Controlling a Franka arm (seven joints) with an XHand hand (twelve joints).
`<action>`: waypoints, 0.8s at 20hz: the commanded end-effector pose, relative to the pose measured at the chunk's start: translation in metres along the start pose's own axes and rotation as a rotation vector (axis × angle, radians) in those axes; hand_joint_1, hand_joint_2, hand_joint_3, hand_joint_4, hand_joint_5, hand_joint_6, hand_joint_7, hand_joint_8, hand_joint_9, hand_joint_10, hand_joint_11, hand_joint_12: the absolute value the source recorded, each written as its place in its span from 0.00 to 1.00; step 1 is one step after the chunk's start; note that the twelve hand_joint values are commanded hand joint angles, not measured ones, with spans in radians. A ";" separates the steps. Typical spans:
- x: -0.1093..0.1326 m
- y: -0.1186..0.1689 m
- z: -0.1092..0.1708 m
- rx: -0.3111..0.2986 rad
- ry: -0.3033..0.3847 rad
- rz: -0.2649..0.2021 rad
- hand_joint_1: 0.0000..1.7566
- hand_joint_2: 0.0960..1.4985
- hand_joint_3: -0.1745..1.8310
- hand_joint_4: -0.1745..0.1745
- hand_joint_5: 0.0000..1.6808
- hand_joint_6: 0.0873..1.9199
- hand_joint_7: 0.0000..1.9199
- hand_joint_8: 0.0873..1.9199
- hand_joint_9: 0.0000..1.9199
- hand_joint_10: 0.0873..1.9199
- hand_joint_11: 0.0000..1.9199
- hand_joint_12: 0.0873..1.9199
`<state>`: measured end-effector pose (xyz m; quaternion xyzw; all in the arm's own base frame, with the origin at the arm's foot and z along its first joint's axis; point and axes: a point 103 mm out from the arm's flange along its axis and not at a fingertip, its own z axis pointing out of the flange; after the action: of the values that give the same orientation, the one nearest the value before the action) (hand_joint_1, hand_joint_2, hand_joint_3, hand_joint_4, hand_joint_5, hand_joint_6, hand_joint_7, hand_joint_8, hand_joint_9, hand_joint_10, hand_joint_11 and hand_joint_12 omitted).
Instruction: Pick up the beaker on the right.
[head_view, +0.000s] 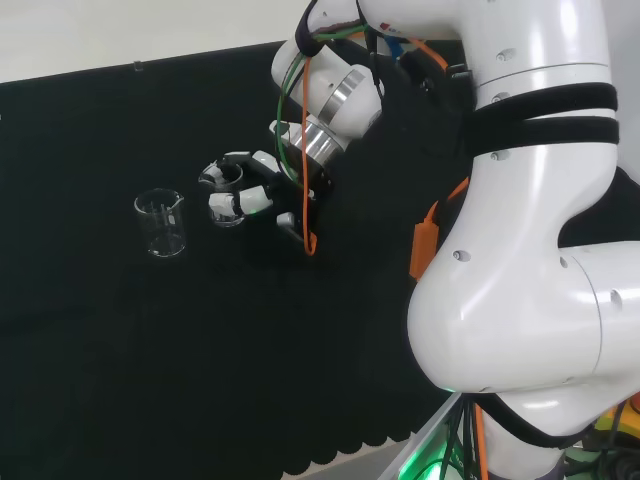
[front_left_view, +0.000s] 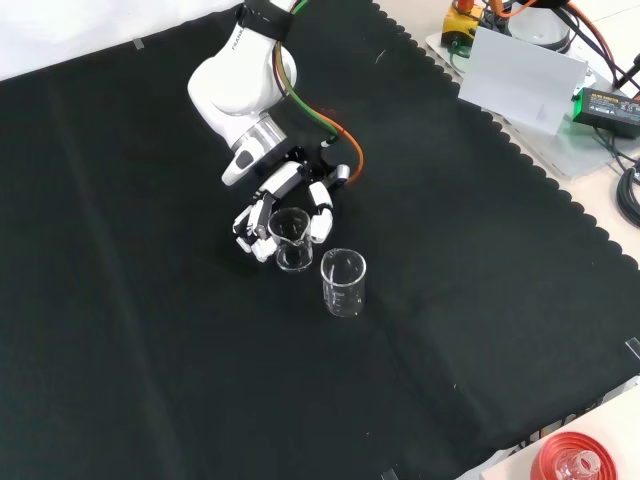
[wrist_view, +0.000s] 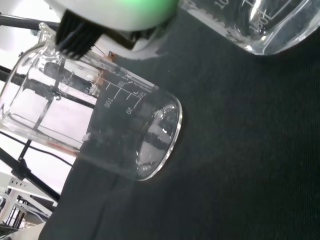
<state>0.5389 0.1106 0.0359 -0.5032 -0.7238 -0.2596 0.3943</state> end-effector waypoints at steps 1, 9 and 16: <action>0.001 -0.002 -0.002 -0.096 -0.015 0.001 0.62 0.48 0.37 0.62 0.61 0.46 0.42 0.29 0.39 0.28 0.10 0.68; 0.011 0.001 -0.012 -0.106 -0.053 -0.030 0.65 0.43 0.38 0.67 0.76 0.30 0.60 0.17 0.52 0.20 0.22 0.65; 0.021 0.004 -0.026 -0.105 -0.110 -0.066 0.66 0.42 0.37 0.62 0.78 0.26 0.63 0.13 0.54 0.18 0.26 0.64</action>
<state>0.5456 0.1058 0.0614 -0.5165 -0.7349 -0.2884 0.3318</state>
